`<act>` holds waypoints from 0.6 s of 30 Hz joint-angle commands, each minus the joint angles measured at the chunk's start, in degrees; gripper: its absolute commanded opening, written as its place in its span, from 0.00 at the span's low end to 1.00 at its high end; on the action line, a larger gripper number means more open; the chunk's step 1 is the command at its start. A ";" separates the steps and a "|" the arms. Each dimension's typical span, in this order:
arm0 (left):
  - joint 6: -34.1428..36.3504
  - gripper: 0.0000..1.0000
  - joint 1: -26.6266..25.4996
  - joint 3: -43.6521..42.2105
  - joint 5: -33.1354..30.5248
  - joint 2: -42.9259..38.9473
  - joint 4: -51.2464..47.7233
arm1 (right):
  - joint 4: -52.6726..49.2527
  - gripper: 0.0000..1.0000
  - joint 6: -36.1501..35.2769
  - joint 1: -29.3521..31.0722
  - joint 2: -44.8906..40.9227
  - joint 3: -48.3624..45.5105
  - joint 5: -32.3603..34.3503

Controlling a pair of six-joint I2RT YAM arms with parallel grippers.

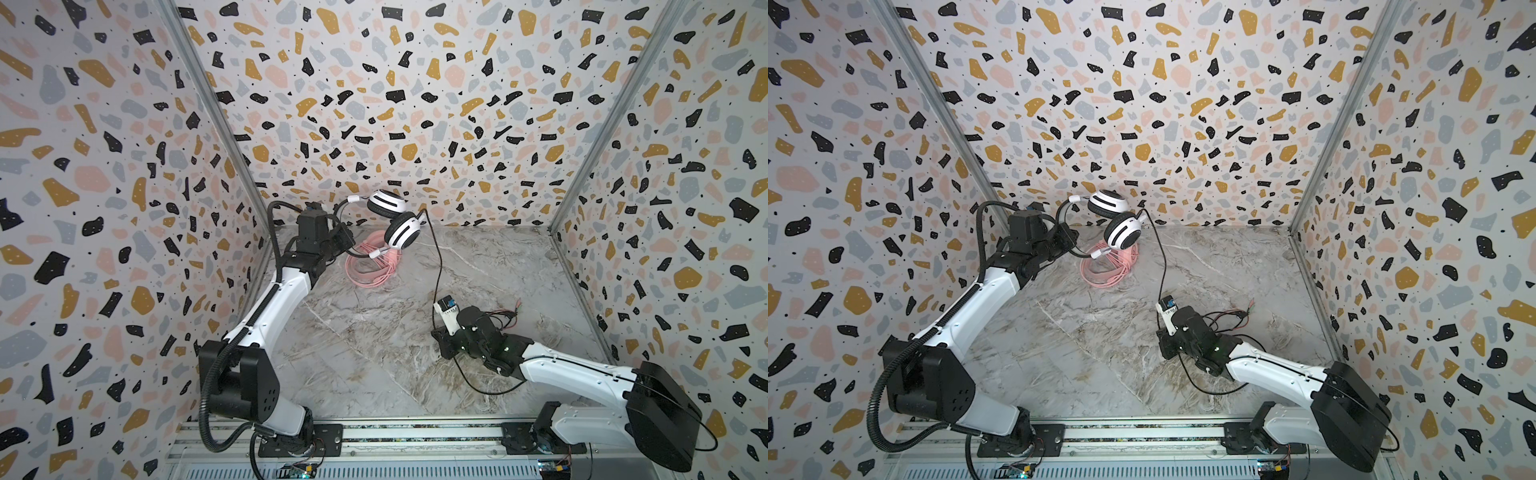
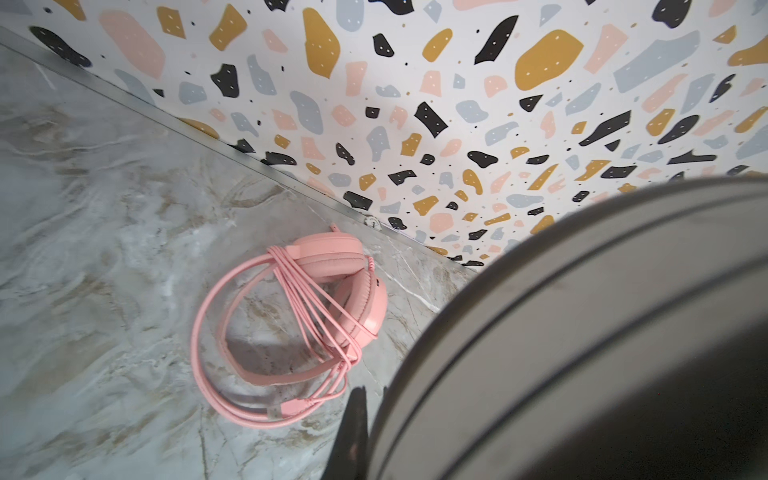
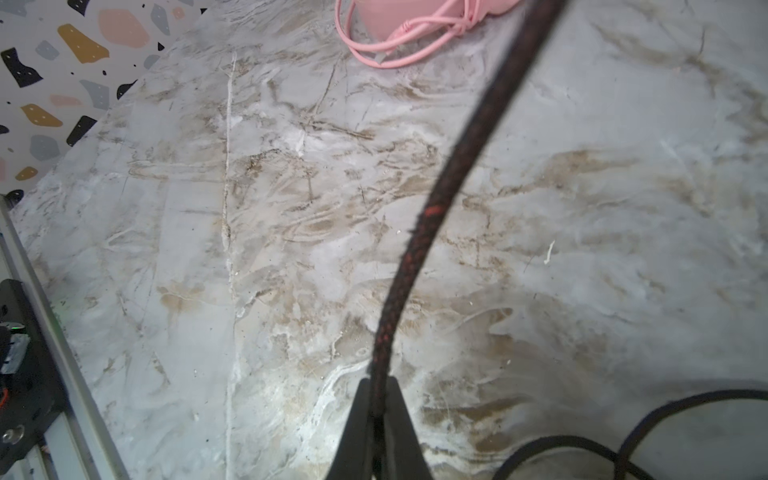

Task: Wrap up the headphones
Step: 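Bring the black cable up toward the held headset with the right gripper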

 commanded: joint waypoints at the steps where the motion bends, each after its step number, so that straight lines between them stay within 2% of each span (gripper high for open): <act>1: 2.35 0.00 -1.58 0.01 -3.58 -2.07 1.80 | -20.74 0.02 -3.90 0.31 1.12 11.25 0.36; 6: 5.12 0.00 -4.57 -0.58 -5.92 -1.48 1.00 | -34.94 0.03 -6.25 2.47 3.84 26.86 2.09; 10: 7.95 0.00 -6.15 0.24 -7.78 -1.31 -0.50 | -38.41 0.03 -8.94 2.30 3.94 34.94 5.55; 14: 9.28 0.00 -6.15 0.31 -7.13 -1.65 -1.04 | -37.97 0.03 -10.67 1.06 4.43 37.58 5.12; 18: 9.71 0.00 -6.18 0.21 -6.07 -1.76 -0.55 | -39.14 0.03 -11.33 0.86 6.18 38.08 1.31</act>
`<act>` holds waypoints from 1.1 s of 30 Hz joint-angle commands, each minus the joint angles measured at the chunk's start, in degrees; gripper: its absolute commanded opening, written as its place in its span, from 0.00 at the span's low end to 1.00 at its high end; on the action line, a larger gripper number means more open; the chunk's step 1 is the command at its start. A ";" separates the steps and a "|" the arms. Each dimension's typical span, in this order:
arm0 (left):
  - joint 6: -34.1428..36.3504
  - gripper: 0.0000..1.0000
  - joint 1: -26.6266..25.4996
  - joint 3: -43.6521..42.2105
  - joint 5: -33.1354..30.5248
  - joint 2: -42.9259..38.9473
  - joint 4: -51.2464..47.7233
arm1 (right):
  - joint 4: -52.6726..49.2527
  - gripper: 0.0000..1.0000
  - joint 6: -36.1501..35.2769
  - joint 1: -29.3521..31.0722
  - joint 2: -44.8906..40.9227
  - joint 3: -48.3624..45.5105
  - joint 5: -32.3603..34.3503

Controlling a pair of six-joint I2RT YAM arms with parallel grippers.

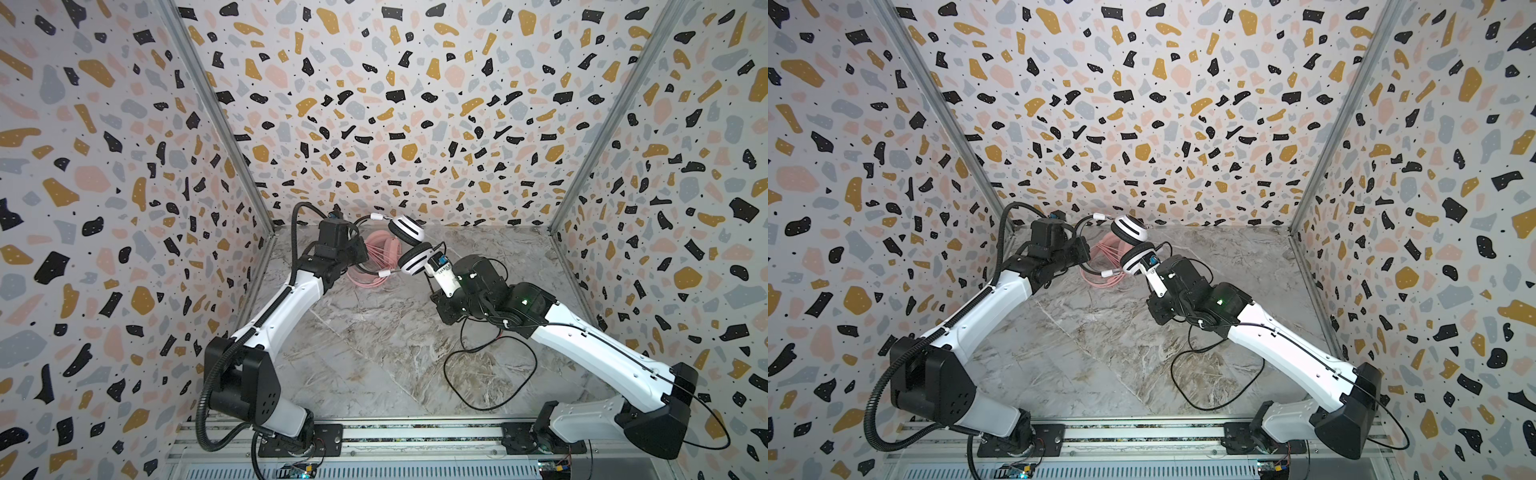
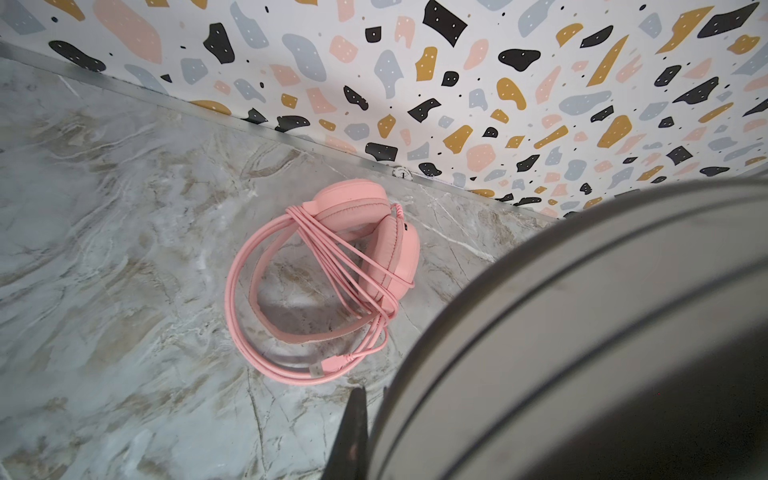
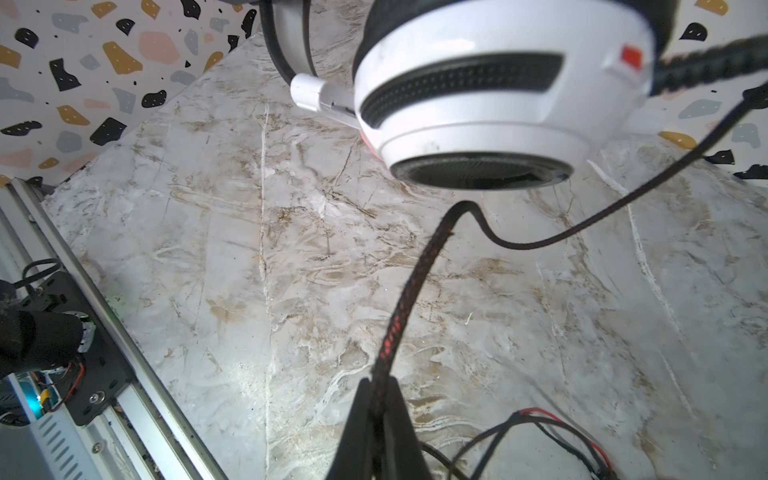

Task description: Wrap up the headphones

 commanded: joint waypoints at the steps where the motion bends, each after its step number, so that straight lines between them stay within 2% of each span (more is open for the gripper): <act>1: 0.40 0.00 0.22 1.53 1.44 -1.85 4.41 | -3.97 0.03 -1.82 -0.20 1.44 0.56 -2.34; 8: 0.31 0.00 0.32 1.60 2.78 -2.02 4.79 | -3.10 0.03 -1.77 0.08 3.51 -2.20 -5.34; 15: 2.01 0.00 -0.99 2.03 1.96 -1.29 3.33 | -6.63 0.03 -4.79 3.61 9.87 9.07 -5.00; 19: 7.66 0.00 -4.05 5.73 0.66 0.89 -2.13 | -11.52 0.02 -8.65 3.38 12.69 19.02 1.42; 24: 10.08 0.00 -5.08 6.51 1.78 1.53 -3.27 | -15.92 0.03 -11.28 -0.86 14.49 28.90 7.28; 30: 12.19 0.00 -5.79 6.49 5.45 1.94 -3.40 | -14.02 0.03 -11.67 -8.59 11.78 30.04 9.84; 33: 13.73 0.00 -7.07 7.39 6.40 2.83 -4.65 | -12.73 0.03 -11.67 -11.83 11.13 29.81 8.64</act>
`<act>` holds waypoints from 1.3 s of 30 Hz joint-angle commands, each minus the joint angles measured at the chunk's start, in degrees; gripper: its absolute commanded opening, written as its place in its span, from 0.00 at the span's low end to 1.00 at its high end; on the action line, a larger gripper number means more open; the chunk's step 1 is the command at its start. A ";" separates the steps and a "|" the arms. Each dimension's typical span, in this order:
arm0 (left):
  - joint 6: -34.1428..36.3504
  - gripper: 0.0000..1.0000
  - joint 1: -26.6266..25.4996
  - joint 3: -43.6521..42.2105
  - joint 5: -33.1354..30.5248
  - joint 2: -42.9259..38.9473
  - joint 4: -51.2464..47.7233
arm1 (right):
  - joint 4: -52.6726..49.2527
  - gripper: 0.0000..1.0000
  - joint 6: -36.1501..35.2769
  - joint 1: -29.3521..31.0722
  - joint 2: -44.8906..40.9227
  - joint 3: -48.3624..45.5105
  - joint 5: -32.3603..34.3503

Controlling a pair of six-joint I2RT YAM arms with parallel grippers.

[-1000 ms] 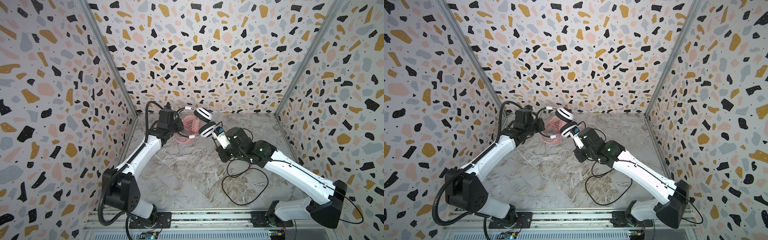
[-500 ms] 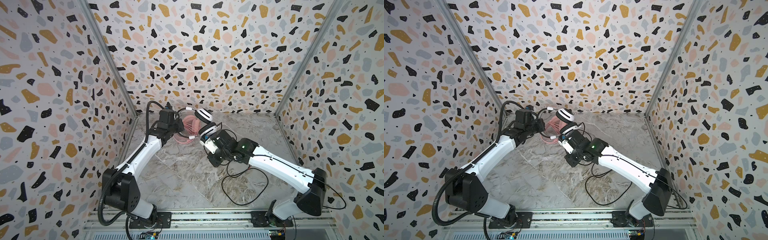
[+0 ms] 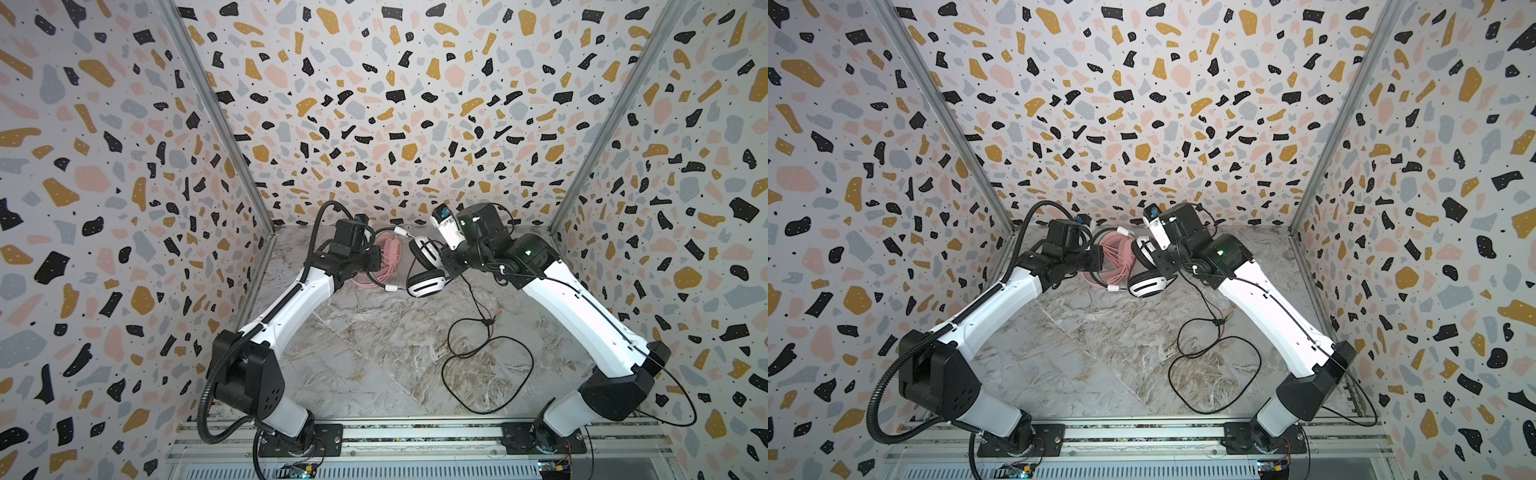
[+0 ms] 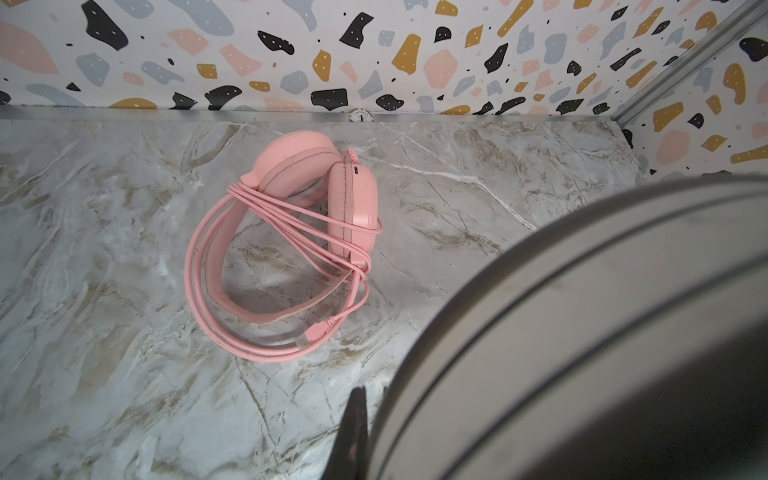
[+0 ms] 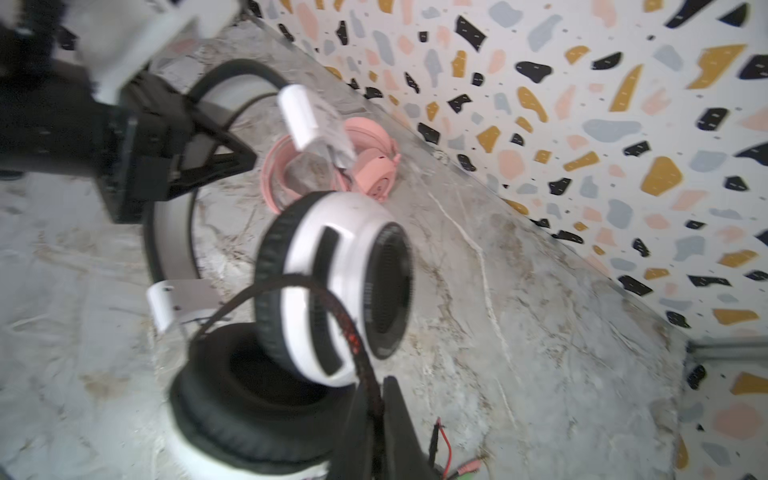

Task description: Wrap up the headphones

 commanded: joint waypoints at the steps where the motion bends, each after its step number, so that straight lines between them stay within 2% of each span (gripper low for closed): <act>1: 1.33 0.00 -1.36 3.01 4.63 0.35 2.99 | -0.68 0.03 -0.72 -1.95 -2.57 0.75 0.83; 4: 2.09 0.00 -1.68 3.71 7.76 0.99 2.47 | 1.77 0.04 -1.14 -2.16 -3.36 -1.68 0.62; 10: 3.63 0.00 -3.05 3.59 9.96 0.93 2.75 | 6.16 0.04 -1.65 -3.39 -3.08 -3.58 -0.10; 19: 8.28 0.00 -7.20 4.63 8.83 1.82 0.14 | 12.06 0.04 -2.21 -6.45 -0.83 -3.10 -4.05; 30: 9.15 0.00 -8.31 4.02 17.79 1.84 2.17 | 24.22 0.04 0.95 -15.28 -3.34 -20.60 -11.83; 33: 8.74 0.00 -8.30 3.52 20.39 1.43 3.59 | 27.29 0.04 2.41 -17.96 -4.91 -25.64 -15.69; 39: 7.66 0.00 -8.26 2.50 23.69 0.44 6.10 | 38.69 0.08 4.41 -18.34 -10.30 -35.72 -26.36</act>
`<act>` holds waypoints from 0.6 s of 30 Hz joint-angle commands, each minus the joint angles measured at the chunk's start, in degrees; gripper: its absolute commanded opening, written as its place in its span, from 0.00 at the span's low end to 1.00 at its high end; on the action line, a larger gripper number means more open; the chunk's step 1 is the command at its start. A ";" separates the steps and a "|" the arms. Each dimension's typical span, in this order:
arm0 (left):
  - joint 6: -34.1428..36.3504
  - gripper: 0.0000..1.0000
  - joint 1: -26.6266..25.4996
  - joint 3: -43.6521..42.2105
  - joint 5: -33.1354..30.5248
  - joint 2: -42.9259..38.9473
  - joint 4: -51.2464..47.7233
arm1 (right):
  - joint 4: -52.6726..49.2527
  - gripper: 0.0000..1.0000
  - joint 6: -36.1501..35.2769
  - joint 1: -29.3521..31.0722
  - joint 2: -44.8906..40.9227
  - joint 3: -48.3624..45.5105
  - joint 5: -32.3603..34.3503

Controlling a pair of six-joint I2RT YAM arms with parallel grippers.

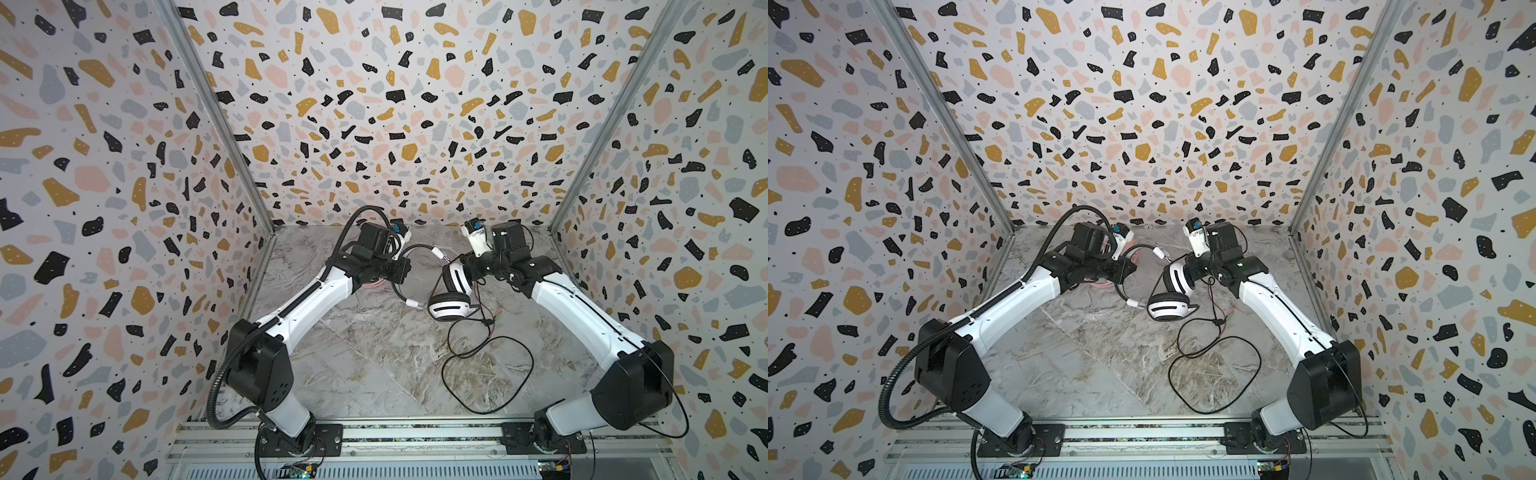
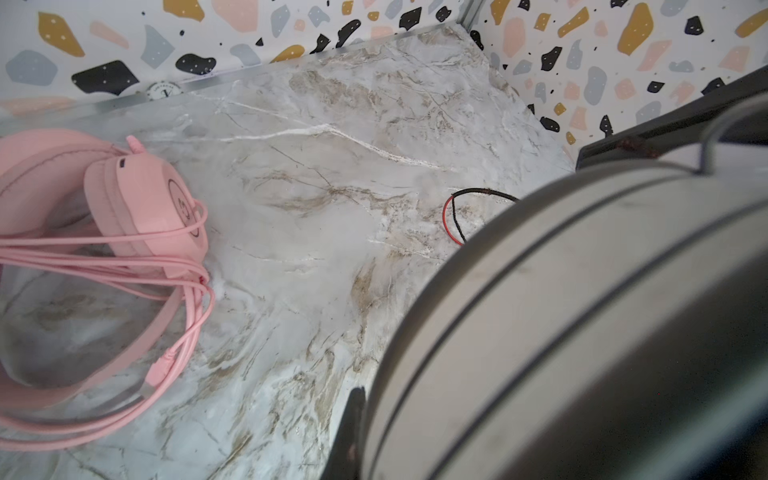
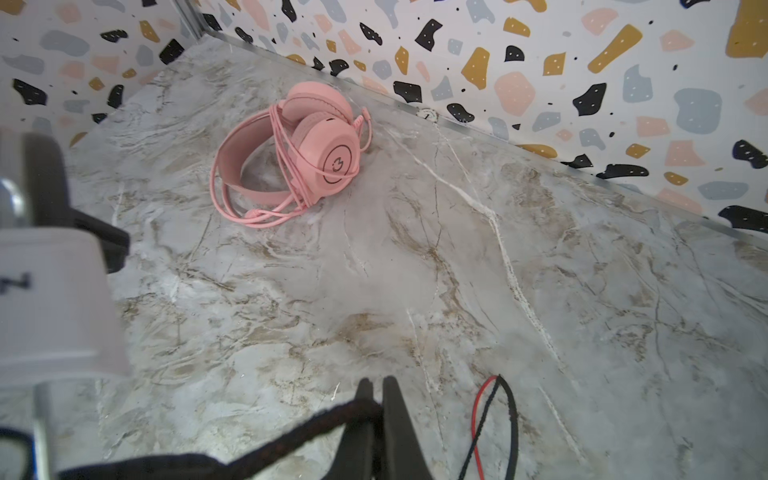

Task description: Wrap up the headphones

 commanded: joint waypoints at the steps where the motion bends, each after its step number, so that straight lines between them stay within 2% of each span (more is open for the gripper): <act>1: -0.49 0.00 -0.62 0.24 9.38 -3.10 6.34 | 10.28 0.09 2.73 -0.81 -3.70 -3.42 -6.02; 5: -0.75 0.00 -0.54 -0.48 9.50 -4.17 7.92 | 15.73 0.12 4.77 -0.86 -5.50 -8.81 -10.48; 8: -0.70 0.00 -0.54 -0.79 9.06 -4.70 8.21 | 18.66 0.16 5.86 -0.81 -6.81 -12.36 -10.87; 18: -2.25 0.00 0.07 -2.83 9.58 -7.09 12.11 | 17.87 0.19 5.75 -1.08 -7.52 -13.87 -11.53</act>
